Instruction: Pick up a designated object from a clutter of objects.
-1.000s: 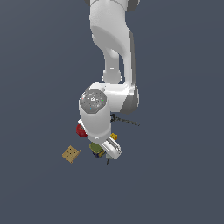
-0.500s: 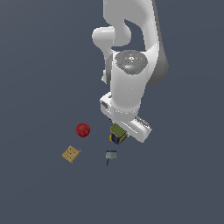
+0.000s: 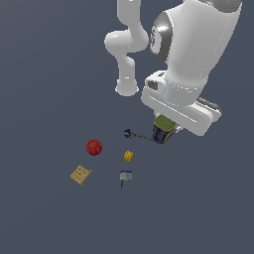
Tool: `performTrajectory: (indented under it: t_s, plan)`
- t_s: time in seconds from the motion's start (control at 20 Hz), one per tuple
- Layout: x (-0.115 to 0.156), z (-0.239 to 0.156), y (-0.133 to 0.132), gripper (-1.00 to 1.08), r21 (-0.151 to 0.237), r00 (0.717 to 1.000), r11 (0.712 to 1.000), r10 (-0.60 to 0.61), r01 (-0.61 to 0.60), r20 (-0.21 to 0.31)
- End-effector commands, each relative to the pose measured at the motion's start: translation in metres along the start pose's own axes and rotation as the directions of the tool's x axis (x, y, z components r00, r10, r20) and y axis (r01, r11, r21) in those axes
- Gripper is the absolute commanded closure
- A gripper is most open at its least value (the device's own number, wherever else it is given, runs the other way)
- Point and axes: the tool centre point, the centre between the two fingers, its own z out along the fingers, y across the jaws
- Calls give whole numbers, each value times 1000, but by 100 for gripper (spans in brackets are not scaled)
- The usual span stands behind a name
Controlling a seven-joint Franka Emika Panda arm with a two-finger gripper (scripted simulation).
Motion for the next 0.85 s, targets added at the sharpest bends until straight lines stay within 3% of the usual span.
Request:
performTrajectory:
  t_s: [0.0,0.4,0.8]
  plan:
    - [-20,-24,-11,108,3,1000,1000,1,-1,-3]
    - [-63,-73,-37,108,4,1000,1000,1,-1,-1]
    - [-74,-86,-46,108,4,1000,1000,1,-1,0]
